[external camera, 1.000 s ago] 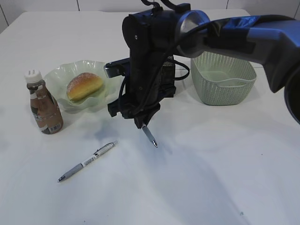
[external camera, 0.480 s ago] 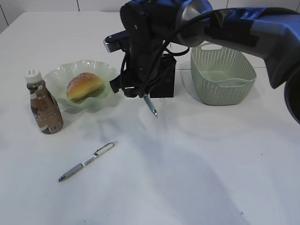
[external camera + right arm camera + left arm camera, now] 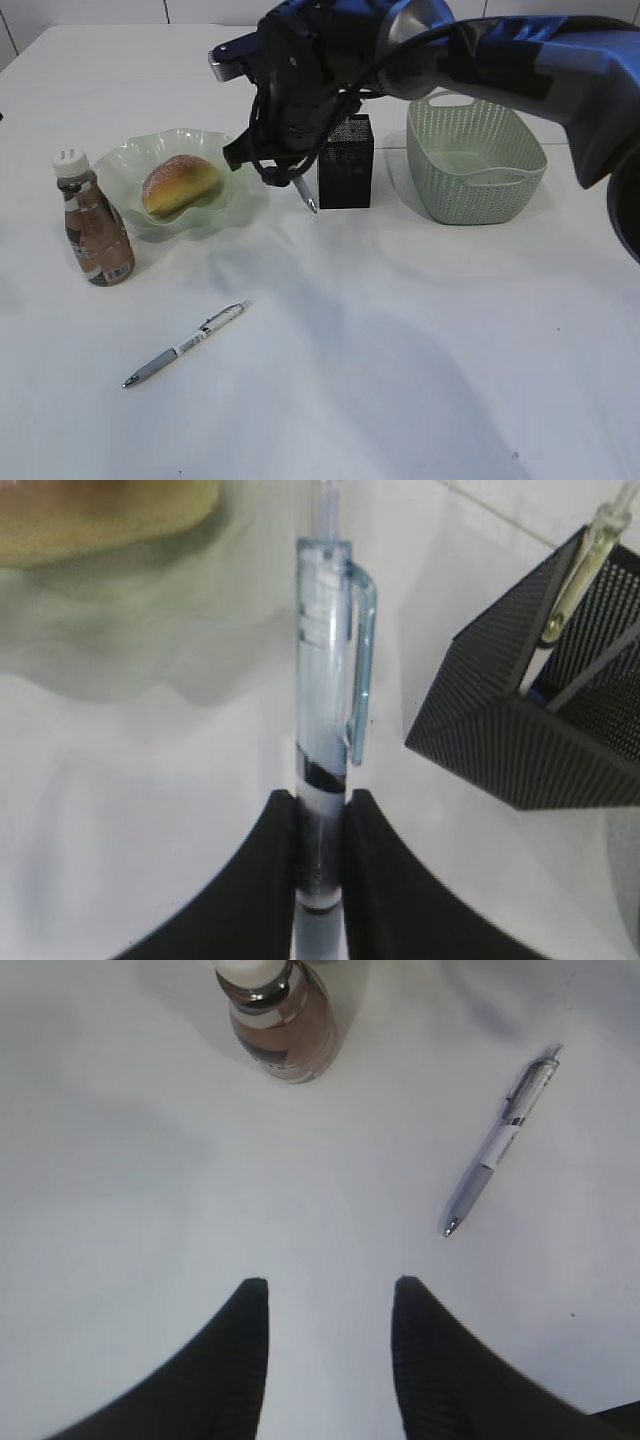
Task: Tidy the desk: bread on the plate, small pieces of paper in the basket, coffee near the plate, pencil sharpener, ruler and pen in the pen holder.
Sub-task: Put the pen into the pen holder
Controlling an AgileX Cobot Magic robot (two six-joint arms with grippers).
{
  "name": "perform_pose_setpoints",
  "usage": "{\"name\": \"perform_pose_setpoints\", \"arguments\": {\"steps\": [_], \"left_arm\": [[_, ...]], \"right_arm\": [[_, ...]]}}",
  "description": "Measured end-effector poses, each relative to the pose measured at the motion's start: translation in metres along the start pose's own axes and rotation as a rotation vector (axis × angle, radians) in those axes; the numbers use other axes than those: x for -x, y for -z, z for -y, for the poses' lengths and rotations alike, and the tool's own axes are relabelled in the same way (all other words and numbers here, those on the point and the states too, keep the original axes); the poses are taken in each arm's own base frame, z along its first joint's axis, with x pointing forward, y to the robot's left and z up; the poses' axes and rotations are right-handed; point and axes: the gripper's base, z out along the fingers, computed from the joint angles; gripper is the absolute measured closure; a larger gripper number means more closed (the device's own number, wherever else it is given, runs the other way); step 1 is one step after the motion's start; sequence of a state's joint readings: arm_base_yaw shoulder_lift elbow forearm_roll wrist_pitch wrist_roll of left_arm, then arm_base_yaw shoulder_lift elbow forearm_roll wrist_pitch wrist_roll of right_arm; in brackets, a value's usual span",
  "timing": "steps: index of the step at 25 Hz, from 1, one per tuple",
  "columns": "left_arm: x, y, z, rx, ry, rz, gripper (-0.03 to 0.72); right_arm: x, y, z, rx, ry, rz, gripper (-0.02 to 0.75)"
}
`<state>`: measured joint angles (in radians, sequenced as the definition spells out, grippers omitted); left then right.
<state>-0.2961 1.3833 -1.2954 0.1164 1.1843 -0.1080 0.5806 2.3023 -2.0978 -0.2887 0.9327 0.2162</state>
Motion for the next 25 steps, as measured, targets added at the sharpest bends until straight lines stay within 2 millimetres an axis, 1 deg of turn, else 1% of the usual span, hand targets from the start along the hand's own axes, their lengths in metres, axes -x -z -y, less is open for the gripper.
{"name": "perform_pose_setpoints", "arguments": {"steps": [5, 6, 7, 9, 11, 12, 13, 14, 16, 18, 19, 20, 21, 24, 25], "left_arm": [[0.000, 0.000, 0.000, 0.000, 0.000, 0.002, 0.403], [0.000, 0.000, 0.000, 0.000, 0.000, 0.002, 0.403], [0.000, 0.000, 0.000, 0.001, -0.001, 0.002, 0.403], [0.000, 0.000, 0.000, 0.001, -0.001, 0.002, 0.403], [0.000, 0.000, 0.000, 0.001, -0.001, 0.002, 0.403], [0.000, 0.000, 0.000, 0.001, -0.001, 0.002, 0.403], [0.000, 0.000, 0.000, 0.001, -0.001, 0.002, 0.403], [0.000, 0.000, 0.000, 0.001, -0.001, 0.004, 0.403], [0.001, 0.000, 0.000, 0.001, -0.001, 0.009, 0.403], [0.002, 0.000, 0.000, 0.000, -0.001, 0.017, 0.403], [0.002, 0.000, 0.000, -0.001, -0.001, 0.021, 0.403], [0.002, 0.000, 0.000, -0.001, -0.001, 0.024, 0.403], [0.002, 0.000, 0.000, -0.001, -0.001, 0.027, 0.403], [0.003, 0.000, 0.000, -0.002, -0.001, 0.029, 0.403], [0.003, 0.000, 0.000, -0.002, -0.001, 0.029, 0.403]], "right_arm": [[0.013, 0.000, 0.004, -0.011, 0.026, 0.145, 0.635], [0.014, 0.000, 0.005, -0.015, 0.027, 0.149, 0.635], [0.018, 0.000, 0.008, -0.016, 0.032, 0.198, 0.635], [0.022, 0.000, 0.012, -0.016, 0.030, 0.244, 0.636], [0.027, 0.000, 0.021, -0.015, 0.016, 0.295, 0.636], [0.029, -0.001, 0.028, -0.021, 0.006, 0.314, 0.636], [0.029, -0.001, 0.028, -0.021, 0.006, 0.314, 0.636], [0.031, -0.003, 0.042, -0.032, -0.013, 0.345, 0.636], [0.032, -0.004, 0.051, -0.039, -0.023, 0.365, 0.636], [0.033, -0.005, 0.068, -0.055, -0.044, 0.389, 0.636], [0.033, -0.006, 0.072, -0.059, -0.049, 0.395, 0.636], [0.033, -0.006, 0.072, -0.059, -0.049, 0.395, 0.636], [0.035, -0.006, 0.077, -0.062, -0.056, 0.423, 0.636], [0.038, -0.005, 0.079, -0.059, -0.056, 0.454, 0.636], [0.040, -0.003, 0.079, -0.052, -0.053, 0.488, 0.636]]}}
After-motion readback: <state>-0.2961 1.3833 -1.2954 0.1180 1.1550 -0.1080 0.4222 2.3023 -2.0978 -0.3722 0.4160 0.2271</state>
